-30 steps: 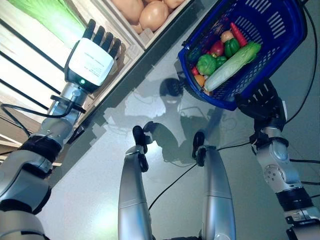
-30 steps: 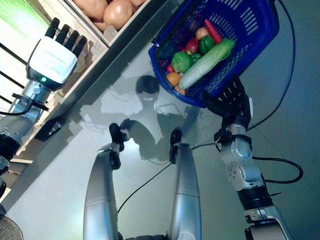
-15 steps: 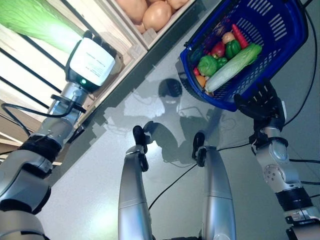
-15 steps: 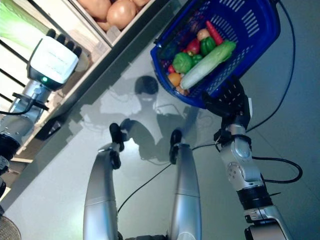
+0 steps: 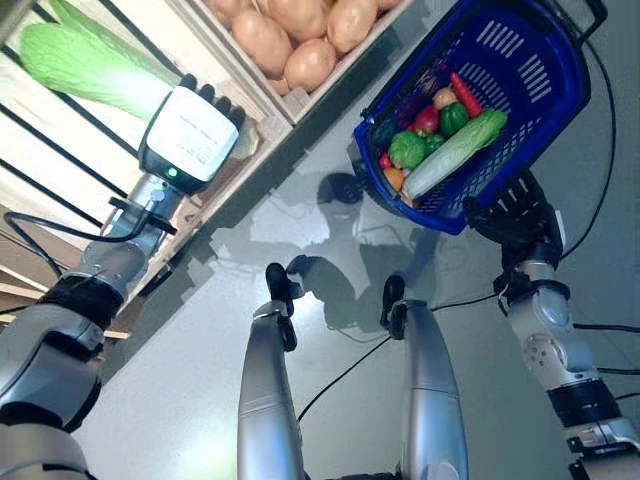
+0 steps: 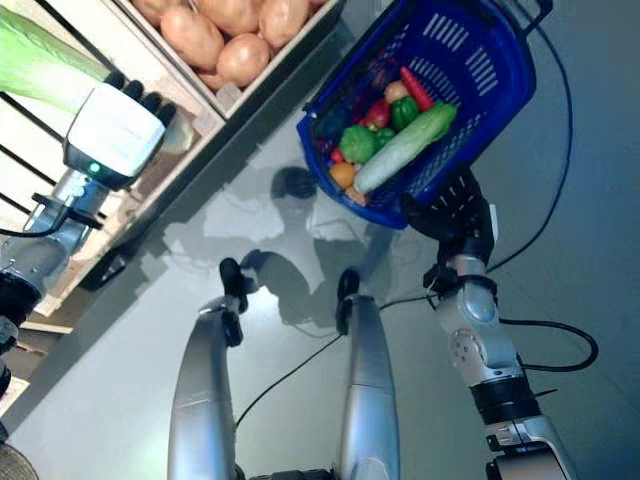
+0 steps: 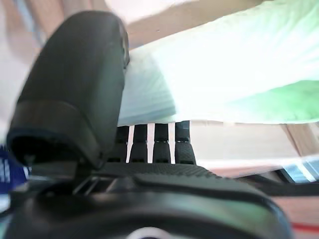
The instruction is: Put vegetables into the basket
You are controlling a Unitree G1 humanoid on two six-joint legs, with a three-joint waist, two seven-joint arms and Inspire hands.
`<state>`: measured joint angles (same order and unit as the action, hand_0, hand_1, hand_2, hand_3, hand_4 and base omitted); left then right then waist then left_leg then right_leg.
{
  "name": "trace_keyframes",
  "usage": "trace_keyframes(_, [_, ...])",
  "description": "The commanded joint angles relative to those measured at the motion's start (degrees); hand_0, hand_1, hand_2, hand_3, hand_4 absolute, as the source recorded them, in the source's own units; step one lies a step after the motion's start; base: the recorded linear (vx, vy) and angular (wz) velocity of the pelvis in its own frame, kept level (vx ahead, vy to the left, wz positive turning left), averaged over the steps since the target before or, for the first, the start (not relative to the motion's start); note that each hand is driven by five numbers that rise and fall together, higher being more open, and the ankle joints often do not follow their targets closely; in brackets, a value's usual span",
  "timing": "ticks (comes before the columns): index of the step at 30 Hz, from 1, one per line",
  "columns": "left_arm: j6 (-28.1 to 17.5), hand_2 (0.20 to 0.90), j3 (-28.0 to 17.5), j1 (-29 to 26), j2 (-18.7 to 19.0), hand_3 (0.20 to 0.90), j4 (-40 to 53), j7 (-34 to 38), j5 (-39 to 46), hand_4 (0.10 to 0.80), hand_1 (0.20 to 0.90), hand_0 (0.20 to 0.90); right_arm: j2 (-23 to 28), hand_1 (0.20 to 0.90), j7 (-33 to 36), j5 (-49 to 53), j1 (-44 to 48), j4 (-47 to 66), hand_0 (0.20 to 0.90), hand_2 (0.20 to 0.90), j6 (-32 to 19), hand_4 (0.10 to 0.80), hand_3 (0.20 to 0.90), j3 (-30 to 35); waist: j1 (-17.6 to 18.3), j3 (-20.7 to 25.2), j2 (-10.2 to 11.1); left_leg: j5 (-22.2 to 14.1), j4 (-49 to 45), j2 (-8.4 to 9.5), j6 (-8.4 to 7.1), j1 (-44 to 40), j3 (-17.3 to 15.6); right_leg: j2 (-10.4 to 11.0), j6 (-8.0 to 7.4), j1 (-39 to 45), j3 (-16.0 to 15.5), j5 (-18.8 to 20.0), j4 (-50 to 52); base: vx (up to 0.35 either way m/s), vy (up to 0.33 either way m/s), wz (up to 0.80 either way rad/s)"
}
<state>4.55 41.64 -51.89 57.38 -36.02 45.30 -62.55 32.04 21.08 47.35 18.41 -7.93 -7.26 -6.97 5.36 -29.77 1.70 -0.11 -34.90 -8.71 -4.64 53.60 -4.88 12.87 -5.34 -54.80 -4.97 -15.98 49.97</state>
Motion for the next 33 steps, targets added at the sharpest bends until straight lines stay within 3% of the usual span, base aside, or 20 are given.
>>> trace_keyframes(1, [0.25,0.300,-9.93,-3.09,4.87,0.300,6.90,9.53,2.95,0.400,0.300,0.300,0.73,0.900,-0.23,-4.78,0.34,8.90,0.900,0.900,-2.57,0.800,0.900,4.86,1.00,-0.02,-0.90,-6.28,-0.75,-0.34,0.20,-6.86,-2.24,-0.58,0.15,7.91,0.36,9.88,-12.20,0.062,-0.065,0.06])
trace_keyframes(6, [-2.38,0.300,-17.37,2.95,4.68,0.300,12.09,13.27,5.19,0.400,0.300,0.300,-1.63,0.900,0.28,-5.59,-2.45,10.45,0.900,0.900,-1.92,0.800,0.900,5.13,0.16,-0.02,-0.69,-4.50,4.03,0.14,0.05,-13.47,-1.95,-1.12,0.29,15.10,-0.31,10.45,-17.31,0.069,-0.074,0.01])
trace_keyframes(12, [-5.93,0.300,-27.26,10.58,1.91,0.300,19.23,17.82,9.97,0.400,0.300,0.300,-3.08,0.900,-1.01,-6.50,-4.75,10.88,0.900,0.900,-2.09,0.800,0.900,5.92,-1.28,-0.02,-0.34,-3.60,7.67,1.18,0.03,-18.79,-1.55,-1.18,0.60,21.58,-1.83,10.35,-21.45,0.030,-0.077,0.02])
trace_keyframes(17, [-15.54,0.300,-37.78,17.88,-6.94,0.300,24.96,19.69,22.74,0.400,0.300,0.300,-5.92,0.900,-1.03,-9.41,-5.07,10.67,0.900,0.900,-3.87,0.800,0.900,5.45,-3.26,-0.02,-0.21,-2.68,10.19,2.38,-0.06,-21.29,-0.60,-1.69,0.91,25.24,-3.39,10.28,-24.29,-0.023,-0.087,0.05])
trace_keyframes(20, [-21.83,0.300,-42.01,20.69,-11.97,0.300,28.36,17.06,32.46,0.400,0.300,0.300,-7.15,0.900,-0.56,-11.35,-4.81,10.66,0.900,0.900,-4.54,0.800,0.900,4.91,-4.09,-0.02,-0.17,-1.87,11.47,2.74,-0.06,-22.28,-0.13,-2.11,1.29,26.70,-4.17,10.57,-25.56,-0.033,-0.083,0.05])
trace_keyframes(23, [-27.54,0.300,-44.29,22.40,-17.41,0.300,32.73,11.99,42.51,0.400,0.300,0.300,-8.47,0.900,-0.25,-13.17,-4.27,10.18,0.900,0.900,-5.14,0.800,0.900,4.51,-4.77,-0.02,-0.04,-1.44,12.53,3.17,-0.13,-23.48,0.53,-2.75,1.58,28.45,-5.02,10.58,-26.74,-0.048,-0.095,0.13])
trace_keyframes(25, [-33.63,0.300,-45.27,24.02,-22.44,0.300,36.79,3.28,56.59,0.400,0.300,0.300,-9.67,0.900,0.30,-15.03,-3.98,10.13,0.900,0.900,-5.37,0.800,0.900,4.22,-5.49,-0.02,0.16,-1.25,13.50,3.38,-0.29,-24.89,0.76,-3.43,1.79,30.58,-5.75,10.46,-28.20,-0.038,-0.118,0.17])
trace_keyframes(27, [-36.94,0.300,-44.85,24.87,-25.57,0.300,38.88,-4.44,67.31,0.400,0.300,0.300,-10.37,0.900,0.45,-16.10,-3.63,9.58,0.900,0.900,-5.81,0.800,0.900,3.84,-5.76,-0.02,0.20,-0.82,14.46,3.46,-0.32,-25.95,0.85,-3.82,1.91,31.99,-6.19,10.85,-29.58,-0.033,-0.074,0.07])
trace_keyframes(29, [-39.08,0.300,-43.54,25.61,-29.57,0.300,41.86,-16.00,81.95,0.400,0.300,0.300,-10.90,0.900,0.79,-18.33,-2.90,9.07,0.900,0.900,-5.74,0.800,0.900,3.13,-6.06,0.05,0.26,-0.29,15.93,3.67,-0.23,-27.38,1.03,-4.26,2.07,33.70,-6.54,11.24,-31.22,-0.035,-0.035,0.12])
trace_keyframes(33, [-38.06,0.300,-40.41,26.94,-34.31,0.300,44.54,-30.47,99.20,0.400,0.300,0.300,-10.94,0.900,1.32,-20.86,-2.32,7.93,0.900,0.900,-6.22,0.800,0.900,1.96,-6.32,0.86,0.29,0.58,17.94,3.84,-0.12,-29.55,1.07,-4.58,2.22,36.40,-7.37,12.04,-33.62,-0.007,-0.013,0.05])
